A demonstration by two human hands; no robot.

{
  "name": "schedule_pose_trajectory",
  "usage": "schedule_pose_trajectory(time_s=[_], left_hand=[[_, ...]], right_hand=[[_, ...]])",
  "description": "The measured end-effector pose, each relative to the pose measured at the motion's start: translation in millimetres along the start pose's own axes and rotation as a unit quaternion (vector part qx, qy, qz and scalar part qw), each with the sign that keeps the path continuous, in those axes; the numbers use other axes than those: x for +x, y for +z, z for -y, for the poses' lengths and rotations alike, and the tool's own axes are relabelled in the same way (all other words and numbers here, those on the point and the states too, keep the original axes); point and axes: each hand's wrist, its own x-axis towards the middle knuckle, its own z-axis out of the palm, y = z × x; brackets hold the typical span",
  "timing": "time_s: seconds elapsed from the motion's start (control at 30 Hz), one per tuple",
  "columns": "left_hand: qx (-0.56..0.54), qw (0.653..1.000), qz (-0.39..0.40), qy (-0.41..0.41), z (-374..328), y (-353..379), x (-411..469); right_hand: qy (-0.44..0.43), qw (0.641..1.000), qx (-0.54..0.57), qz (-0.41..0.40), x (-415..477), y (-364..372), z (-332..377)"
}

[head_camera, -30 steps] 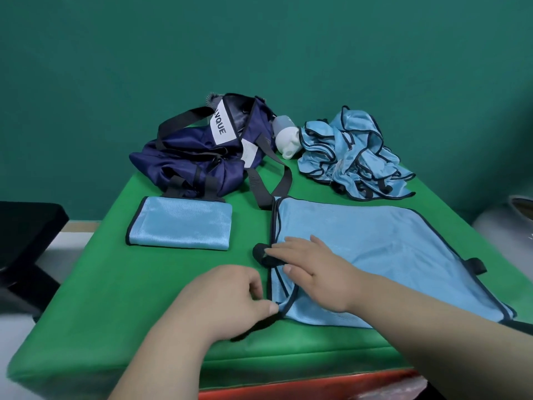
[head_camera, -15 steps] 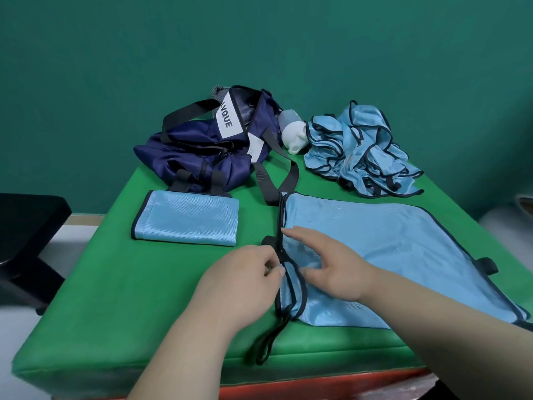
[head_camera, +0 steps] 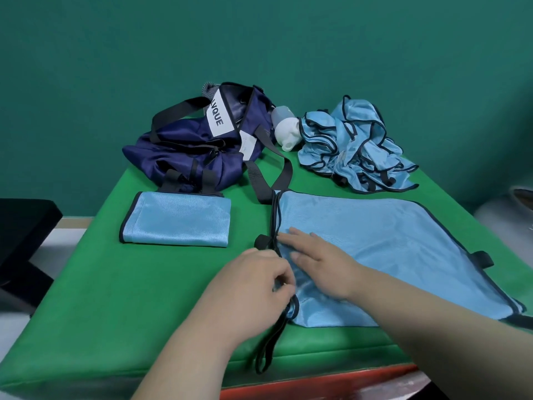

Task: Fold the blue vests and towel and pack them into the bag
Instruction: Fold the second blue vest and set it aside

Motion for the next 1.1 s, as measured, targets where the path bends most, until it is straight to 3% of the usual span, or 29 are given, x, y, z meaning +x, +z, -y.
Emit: schedule_pose_trajectory(time_s=[0.07,0.17,0.37,0.67,0.87,1.1], left_hand=[[0.001,0.999,0.031,0.025,-2.9,4.5,0.4],[0.034,0.995,0.083,0.03,-5.1,10.8,2.0],[0.074,0.996,0.051,-0.002,-4.9,9.9,1.8],[0.087,0.991,0.088,-0.042,0.3,3.1,-0.1],[0.06,0.994,0.086,-0.022,-2.1,1.9,-0.4],[0.089,0.989,0.093,0.075,-14.2,9.1,-1.7]], right_hand=[[0.027,0.998,0.048,-0.021,1.1,-9.0,-3.8],[0.029,0.999,-0.008,-0.037,9.4,-19.2,-3.4],[0.017,0.995,-0.097,0.002,44.5,-28.8,12.1],[-0.002,0.988,-0.149,0.031,67.9,-21.3,12.1],[0.001,0.996,-0.084,-0.031,32.5,-28.3,-10.6],[0.001,0.995,-0.065,-0.081,-70.5,-43.9,-66.0]])
